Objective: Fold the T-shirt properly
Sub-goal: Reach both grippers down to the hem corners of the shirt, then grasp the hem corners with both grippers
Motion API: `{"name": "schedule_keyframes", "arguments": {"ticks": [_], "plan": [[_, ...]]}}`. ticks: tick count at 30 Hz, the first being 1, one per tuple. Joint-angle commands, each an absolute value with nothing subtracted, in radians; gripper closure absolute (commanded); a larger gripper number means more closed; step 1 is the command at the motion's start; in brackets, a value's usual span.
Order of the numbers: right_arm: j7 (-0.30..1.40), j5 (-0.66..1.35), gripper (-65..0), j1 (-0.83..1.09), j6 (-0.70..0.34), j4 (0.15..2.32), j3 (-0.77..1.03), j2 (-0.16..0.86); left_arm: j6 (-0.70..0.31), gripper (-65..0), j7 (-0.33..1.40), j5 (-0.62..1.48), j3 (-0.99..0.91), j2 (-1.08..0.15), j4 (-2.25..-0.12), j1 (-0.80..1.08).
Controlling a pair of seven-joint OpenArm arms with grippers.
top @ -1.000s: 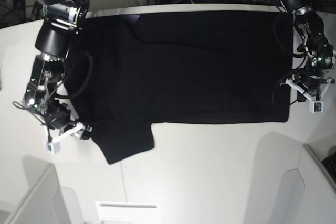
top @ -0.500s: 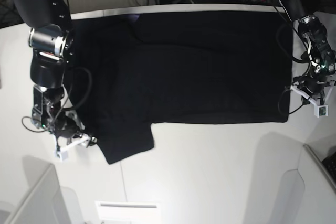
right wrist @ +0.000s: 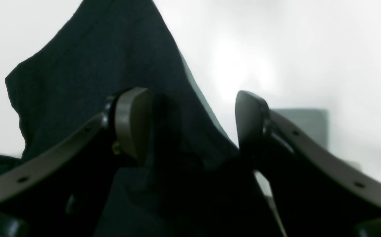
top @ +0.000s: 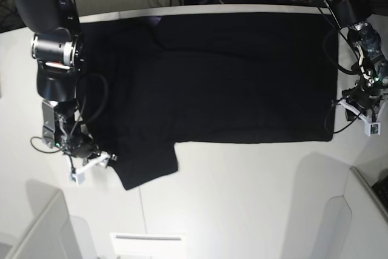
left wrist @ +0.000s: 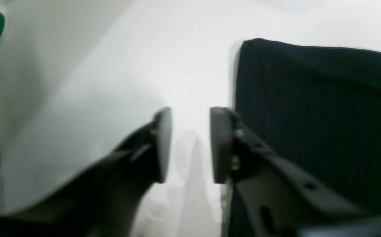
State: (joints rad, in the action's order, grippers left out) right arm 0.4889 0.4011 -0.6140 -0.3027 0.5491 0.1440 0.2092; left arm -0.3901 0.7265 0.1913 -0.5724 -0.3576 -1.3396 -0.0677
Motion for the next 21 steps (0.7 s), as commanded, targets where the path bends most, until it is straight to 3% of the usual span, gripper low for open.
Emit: {"name": "schedule_keyframes", "arguments": {"ticks": [1, 5, 12, 16, 21], "plan": [[0.484, 0.406, -36.9, -0.641, -0.305, 0.562, 0.143, 0.217, -0.384, -24.7, 0.708, 0.199, -0.578, -0.380, -1.356, -0.085], [0.486, 0.406, -33.2, -0.628, -0.305, 0.562, 0.143, 0.216, -0.384, -31.3, 0.708, 0.199, -0.579, -0.377, -1.351, -0.114], [0.484, 0.406, 0.0, -0.627, -0.305, 0.562, 0.143, 0.214, -0.384, -31.8, 0.708, 0.199, -0.575, -0.380, -1.271, -0.177], [0.484, 0.406, 0.0, -0.628, -0.305, 0.562, 0.145, 0.214, -0.384, -33.7, 0.708, 0.199, -0.573, -0.380, -1.216, -0.222], [0.484, 0.406, 0.0, -0.628, -0.305, 0.562, 0.145, 0.214, -0.384, -51.5, 0.705, 0.199, -0.573, -0.378, -1.144, -0.266]]}}
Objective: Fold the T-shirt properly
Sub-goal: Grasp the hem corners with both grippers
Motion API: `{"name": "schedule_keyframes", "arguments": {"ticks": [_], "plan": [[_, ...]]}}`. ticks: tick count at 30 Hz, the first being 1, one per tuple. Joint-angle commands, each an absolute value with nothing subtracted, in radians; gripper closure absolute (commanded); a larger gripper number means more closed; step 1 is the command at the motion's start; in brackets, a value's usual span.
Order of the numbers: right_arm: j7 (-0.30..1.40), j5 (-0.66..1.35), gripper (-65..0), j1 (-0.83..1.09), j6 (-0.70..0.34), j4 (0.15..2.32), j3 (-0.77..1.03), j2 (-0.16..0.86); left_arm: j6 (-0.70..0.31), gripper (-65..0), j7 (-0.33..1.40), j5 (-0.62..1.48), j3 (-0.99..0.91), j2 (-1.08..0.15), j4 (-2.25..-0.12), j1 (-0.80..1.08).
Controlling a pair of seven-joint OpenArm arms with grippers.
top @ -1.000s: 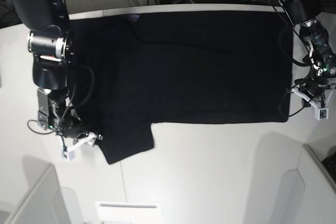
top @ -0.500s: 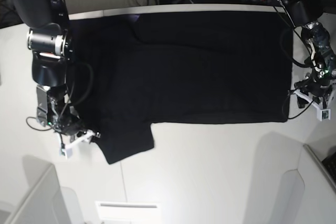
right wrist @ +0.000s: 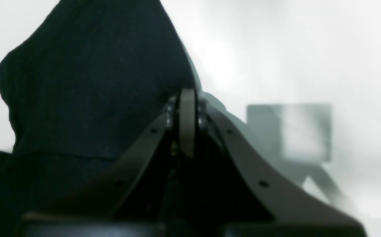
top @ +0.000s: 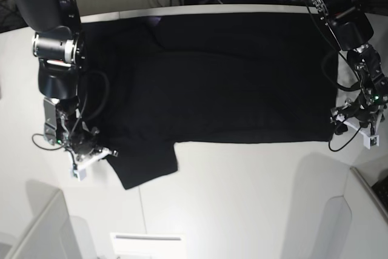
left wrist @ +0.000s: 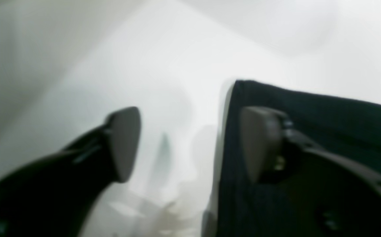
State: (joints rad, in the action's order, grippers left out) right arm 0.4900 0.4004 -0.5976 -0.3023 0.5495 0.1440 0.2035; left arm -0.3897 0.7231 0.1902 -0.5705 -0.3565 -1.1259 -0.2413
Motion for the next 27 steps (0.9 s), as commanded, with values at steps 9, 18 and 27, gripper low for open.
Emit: {"name": "schedule_keyframes", "arguments": {"ticks": [9, 18, 27], "plan": [[0.483, 0.407, 0.0, -0.631, -0.305, 0.562, 0.145, 0.214, -0.384, -55.0, 0.700, 0.188, -0.572, -0.372, -0.998, -0.364], [0.483, 0.409, 0.0, -0.633, -0.305, 0.564, 0.147, 0.214, -0.380, -54.8, 0.688, 0.196, -0.444, -0.374, -0.868, -0.447], [0.483, 0.409, 0.0, -0.631, -0.305, 0.565, 0.147, 0.214, -0.378, -54.8, 0.607, 0.193, -0.420, -0.372, -0.765, -0.460]]}}
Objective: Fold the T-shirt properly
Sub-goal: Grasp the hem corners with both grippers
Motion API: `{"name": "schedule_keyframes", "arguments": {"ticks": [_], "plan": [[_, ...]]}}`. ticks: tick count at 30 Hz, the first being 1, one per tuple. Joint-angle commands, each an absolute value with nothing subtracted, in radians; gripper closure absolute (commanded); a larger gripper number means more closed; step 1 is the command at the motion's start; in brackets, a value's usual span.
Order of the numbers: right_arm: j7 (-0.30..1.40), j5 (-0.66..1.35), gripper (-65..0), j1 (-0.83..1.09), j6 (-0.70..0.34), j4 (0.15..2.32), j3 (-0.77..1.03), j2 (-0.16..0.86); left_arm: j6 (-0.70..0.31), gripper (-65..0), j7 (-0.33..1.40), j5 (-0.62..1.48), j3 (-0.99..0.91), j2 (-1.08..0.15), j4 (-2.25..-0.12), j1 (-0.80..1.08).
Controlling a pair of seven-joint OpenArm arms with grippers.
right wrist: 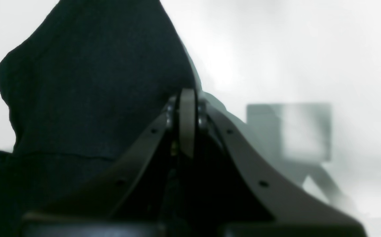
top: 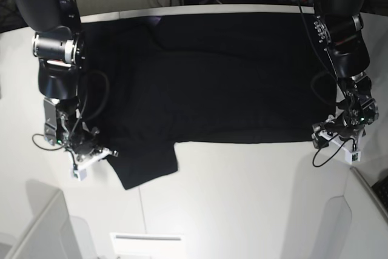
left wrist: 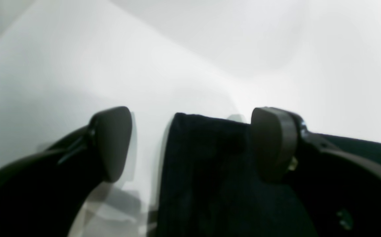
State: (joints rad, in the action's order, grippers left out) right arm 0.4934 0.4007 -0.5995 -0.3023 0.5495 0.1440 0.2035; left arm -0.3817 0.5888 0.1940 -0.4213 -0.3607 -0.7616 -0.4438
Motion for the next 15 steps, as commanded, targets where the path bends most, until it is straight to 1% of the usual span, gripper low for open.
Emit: {"name": "schedule_keyframes", "arguments": {"ticks": [1, 4, 5, 6, 8, 11, 13, 15], "plan": [[0.483, 0.409, 0.0, -0.631, -0.305, 0.565, 0.147, 0.214, -0.378, -54.6, 0.607, 0.191, -0.418, -0.372, -0.763, -0.460], [0.483, 0.409, 0.0, -0.630, -0.305, 0.565, 0.147, 0.214, -0.378, -53.5, 0.607, 0.188, -0.418, -0.371, -0.762, -0.455], [0.483, 0.409, 0.0, -0.630, -0.305, 0.565, 0.147, 0.214, -0.378, -50.2, 0.607, 0.188, -0.418, -0.371, -0.760, -0.453], [0.483, 0.409, 0.0, -0.630, -0.305, 0.565, 0.147, 0.214, -0.378, -45.3, 0.607, 0.189, -0.418, -0.369, -0.760, -0.452], [0.481, 0.409, 0.0, -0.630, -0.305, 0.565, 0.147, 0.214, -0.381, -33.2, 0.607, 0.196, -0.417, -0.369, -0.759, -0.449], [0.481, 0.409, 0.0, -0.630, -0.305, 0.565, 0.147, 0.214, -0.381, -12.5, 0.607, 0.196, -0.417, -0.360, -0.745, -0.449], [0.481, 0.409, 0.0, -0.630, -0.305, 0.567, 0.147, 0.214, -0.381, 0.0, 0.607, 0.196, -0.417, -0.360, -0.743, -0.450], [0.479, 0.409, 0.0, -0.630, -0.306, 0.568, 0.147, 0.214, -0.383, 0.0, 0.607, 0.197, -0.417, -0.358, -0.746, -0.450]]}}
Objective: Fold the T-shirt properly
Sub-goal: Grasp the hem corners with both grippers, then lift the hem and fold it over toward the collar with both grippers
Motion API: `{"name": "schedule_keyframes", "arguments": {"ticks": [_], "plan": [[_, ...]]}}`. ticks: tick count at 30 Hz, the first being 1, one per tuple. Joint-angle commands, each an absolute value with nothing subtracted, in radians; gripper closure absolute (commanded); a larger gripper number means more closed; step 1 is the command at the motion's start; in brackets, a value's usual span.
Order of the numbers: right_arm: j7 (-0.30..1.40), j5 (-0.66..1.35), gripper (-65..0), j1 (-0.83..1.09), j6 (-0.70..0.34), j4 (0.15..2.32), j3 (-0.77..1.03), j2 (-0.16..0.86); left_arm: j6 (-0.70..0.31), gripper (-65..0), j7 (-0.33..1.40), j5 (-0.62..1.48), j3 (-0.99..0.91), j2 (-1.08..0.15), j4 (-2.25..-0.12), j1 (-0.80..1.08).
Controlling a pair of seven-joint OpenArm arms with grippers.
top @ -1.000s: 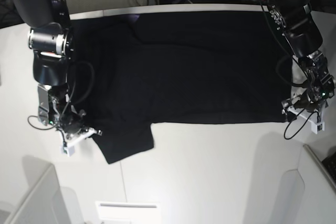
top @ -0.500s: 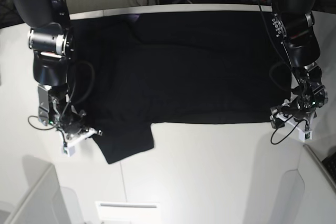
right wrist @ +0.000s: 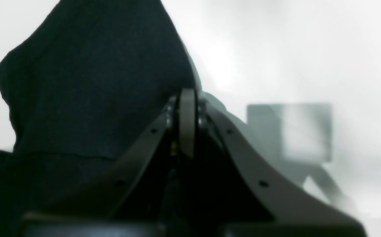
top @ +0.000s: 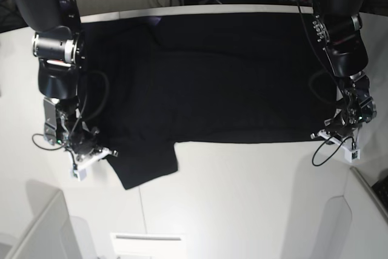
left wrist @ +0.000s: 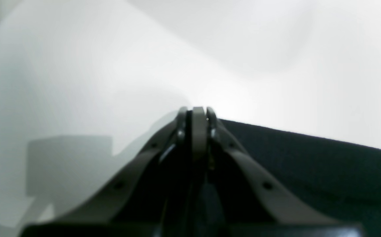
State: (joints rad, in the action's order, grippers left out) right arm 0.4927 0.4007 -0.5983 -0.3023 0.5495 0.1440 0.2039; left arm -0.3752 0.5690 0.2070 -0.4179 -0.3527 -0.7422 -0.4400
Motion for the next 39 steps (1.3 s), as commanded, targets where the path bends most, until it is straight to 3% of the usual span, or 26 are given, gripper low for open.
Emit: {"name": "schedule_keyframes", "arguments": {"ticks": [1, 7, 13, 19, 26, 39], "plan": [[0.473, 0.409, 0.0, -0.630, -0.306, 0.568, 0.147, 0.214, -0.384, 0.0, 0.607, 0.197, -0.417, -0.358, -0.748, -0.452], [0.423, 0.409, 0.0, -0.619, -0.309, 0.581, 0.147, 0.199, -0.384, 0.0, 0.607, 0.199, -0.417, -0.357, -0.852, -0.420], [0.421, 0.412, 0.0, -0.541, -0.305, 0.771, 0.150, 0.194, -0.384, 0.0, 0.616, 0.199, -0.417, -0.355, -1.017, -0.358], [0.426, 0.410, 0.0, -0.509, -0.305, 0.834, 0.150, 0.194, -0.386, 0.0, 0.648, 0.202, -0.421, -0.355, -1.040, -0.355], [0.426, 0.412, 0.0, -0.492, -0.305, 0.835, 0.151, 0.194, -0.386, 0.0, 0.693, 0.386, -0.417, -0.363, -1.107, -0.305], [0.461, 0.414, 0.0, -0.394, -0.305, 1.012, 0.153, 0.194, -0.386, 0.0, 0.694, 0.398, -0.426, -0.363, -1.307, -0.166]]}}
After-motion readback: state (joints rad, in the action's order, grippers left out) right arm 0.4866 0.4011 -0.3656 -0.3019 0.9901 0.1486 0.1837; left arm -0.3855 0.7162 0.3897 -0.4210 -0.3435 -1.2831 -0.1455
